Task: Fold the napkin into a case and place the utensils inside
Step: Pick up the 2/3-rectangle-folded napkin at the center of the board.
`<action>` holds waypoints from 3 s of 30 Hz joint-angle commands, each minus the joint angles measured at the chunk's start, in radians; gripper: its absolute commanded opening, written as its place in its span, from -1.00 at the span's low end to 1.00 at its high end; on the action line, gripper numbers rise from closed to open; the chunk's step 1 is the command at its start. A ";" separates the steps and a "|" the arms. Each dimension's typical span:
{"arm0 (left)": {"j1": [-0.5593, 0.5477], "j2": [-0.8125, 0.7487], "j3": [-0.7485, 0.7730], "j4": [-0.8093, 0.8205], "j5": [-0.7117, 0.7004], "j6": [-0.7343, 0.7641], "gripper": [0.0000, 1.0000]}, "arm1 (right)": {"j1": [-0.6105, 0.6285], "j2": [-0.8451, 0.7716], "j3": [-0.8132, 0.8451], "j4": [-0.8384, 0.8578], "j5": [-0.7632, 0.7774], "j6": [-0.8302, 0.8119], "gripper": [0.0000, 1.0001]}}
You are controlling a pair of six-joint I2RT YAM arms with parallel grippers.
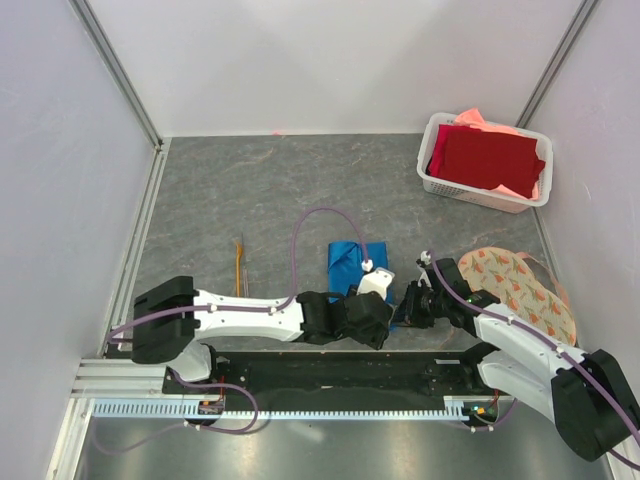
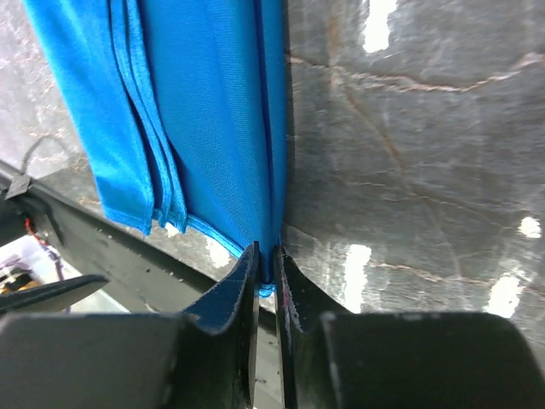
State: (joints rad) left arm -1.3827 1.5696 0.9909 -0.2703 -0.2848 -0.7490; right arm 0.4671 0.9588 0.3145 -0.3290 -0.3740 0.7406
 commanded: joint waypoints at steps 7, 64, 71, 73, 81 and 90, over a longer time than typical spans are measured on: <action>-0.006 0.178 0.195 -0.010 -0.164 0.111 0.86 | 0.002 0.017 0.063 0.042 -0.081 0.135 -0.87; 0.033 0.101 0.114 -0.040 -0.131 0.045 -0.96 | -0.104 0.417 0.363 0.105 0.049 -0.173 0.04; 0.031 0.095 0.111 -0.038 -0.120 0.045 -0.96 | -0.136 0.538 0.374 0.200 -0.023 -0.198 -0.13; 0.033 0.098 0.106 -0.035 -0.120 0.046 -0.96 | -0.143 0.549 0.371 0.222 -0.025 -0.198 -0.13; 0.031 0.099 0.104 -0.027 -0.102 0.046 -0.96 | -0.171 0.638 0.388 0.309 -0.052 -0.201 -0.14; 0.033 0.053 0.071 -0.027 -0.100 0.034 -0.96 | -0.189 0.715 0.410 0.367 -0.091 -0.190 -0.14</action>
State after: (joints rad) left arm -1.3487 1.6745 1.0698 -0.3172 -0.3824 -0.6807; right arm 0.2829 1.6268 0.7120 -0.0063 -0.4824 0.5716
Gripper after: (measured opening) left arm 0.033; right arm 0.433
